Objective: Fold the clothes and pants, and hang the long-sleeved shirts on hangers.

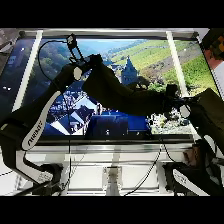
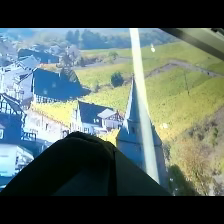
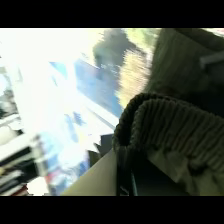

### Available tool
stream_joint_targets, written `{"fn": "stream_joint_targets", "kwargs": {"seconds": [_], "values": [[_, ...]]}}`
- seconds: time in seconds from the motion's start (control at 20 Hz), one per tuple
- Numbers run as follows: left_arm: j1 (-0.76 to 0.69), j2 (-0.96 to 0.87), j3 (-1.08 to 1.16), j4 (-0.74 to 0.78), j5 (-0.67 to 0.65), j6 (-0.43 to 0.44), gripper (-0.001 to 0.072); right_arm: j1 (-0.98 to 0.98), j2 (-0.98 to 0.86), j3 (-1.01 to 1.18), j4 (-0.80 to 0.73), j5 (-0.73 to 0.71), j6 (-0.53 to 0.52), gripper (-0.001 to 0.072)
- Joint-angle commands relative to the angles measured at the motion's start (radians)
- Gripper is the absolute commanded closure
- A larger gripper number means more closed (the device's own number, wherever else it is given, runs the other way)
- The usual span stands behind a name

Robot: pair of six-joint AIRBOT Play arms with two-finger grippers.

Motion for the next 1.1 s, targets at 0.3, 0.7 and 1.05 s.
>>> {"fn": "stream_joint_targets", "kwargs": {"seconds": [0.3, 0.7, 1.05], "values": [[0.007, -0.047, 0.003, 0.0, 0.078, -0.042, 0.0706, 0.0, -0.091, 0.0, 0.05, -0.309, 0.01, 0.0693], [0.007, -0.117, 0.003, 0.0, 0.162, -0.199, 0.0706, -0.035, -0.119, 0.0, 0.137, -0.407, 0.006, 0.0692], [0.007, -0.124, 0.003, -0.004, 0.221, -0.327, 0.0706, -0.043, -0.151, 0.0, 0.294, -0.41, 0.006, 0.0692]]}}
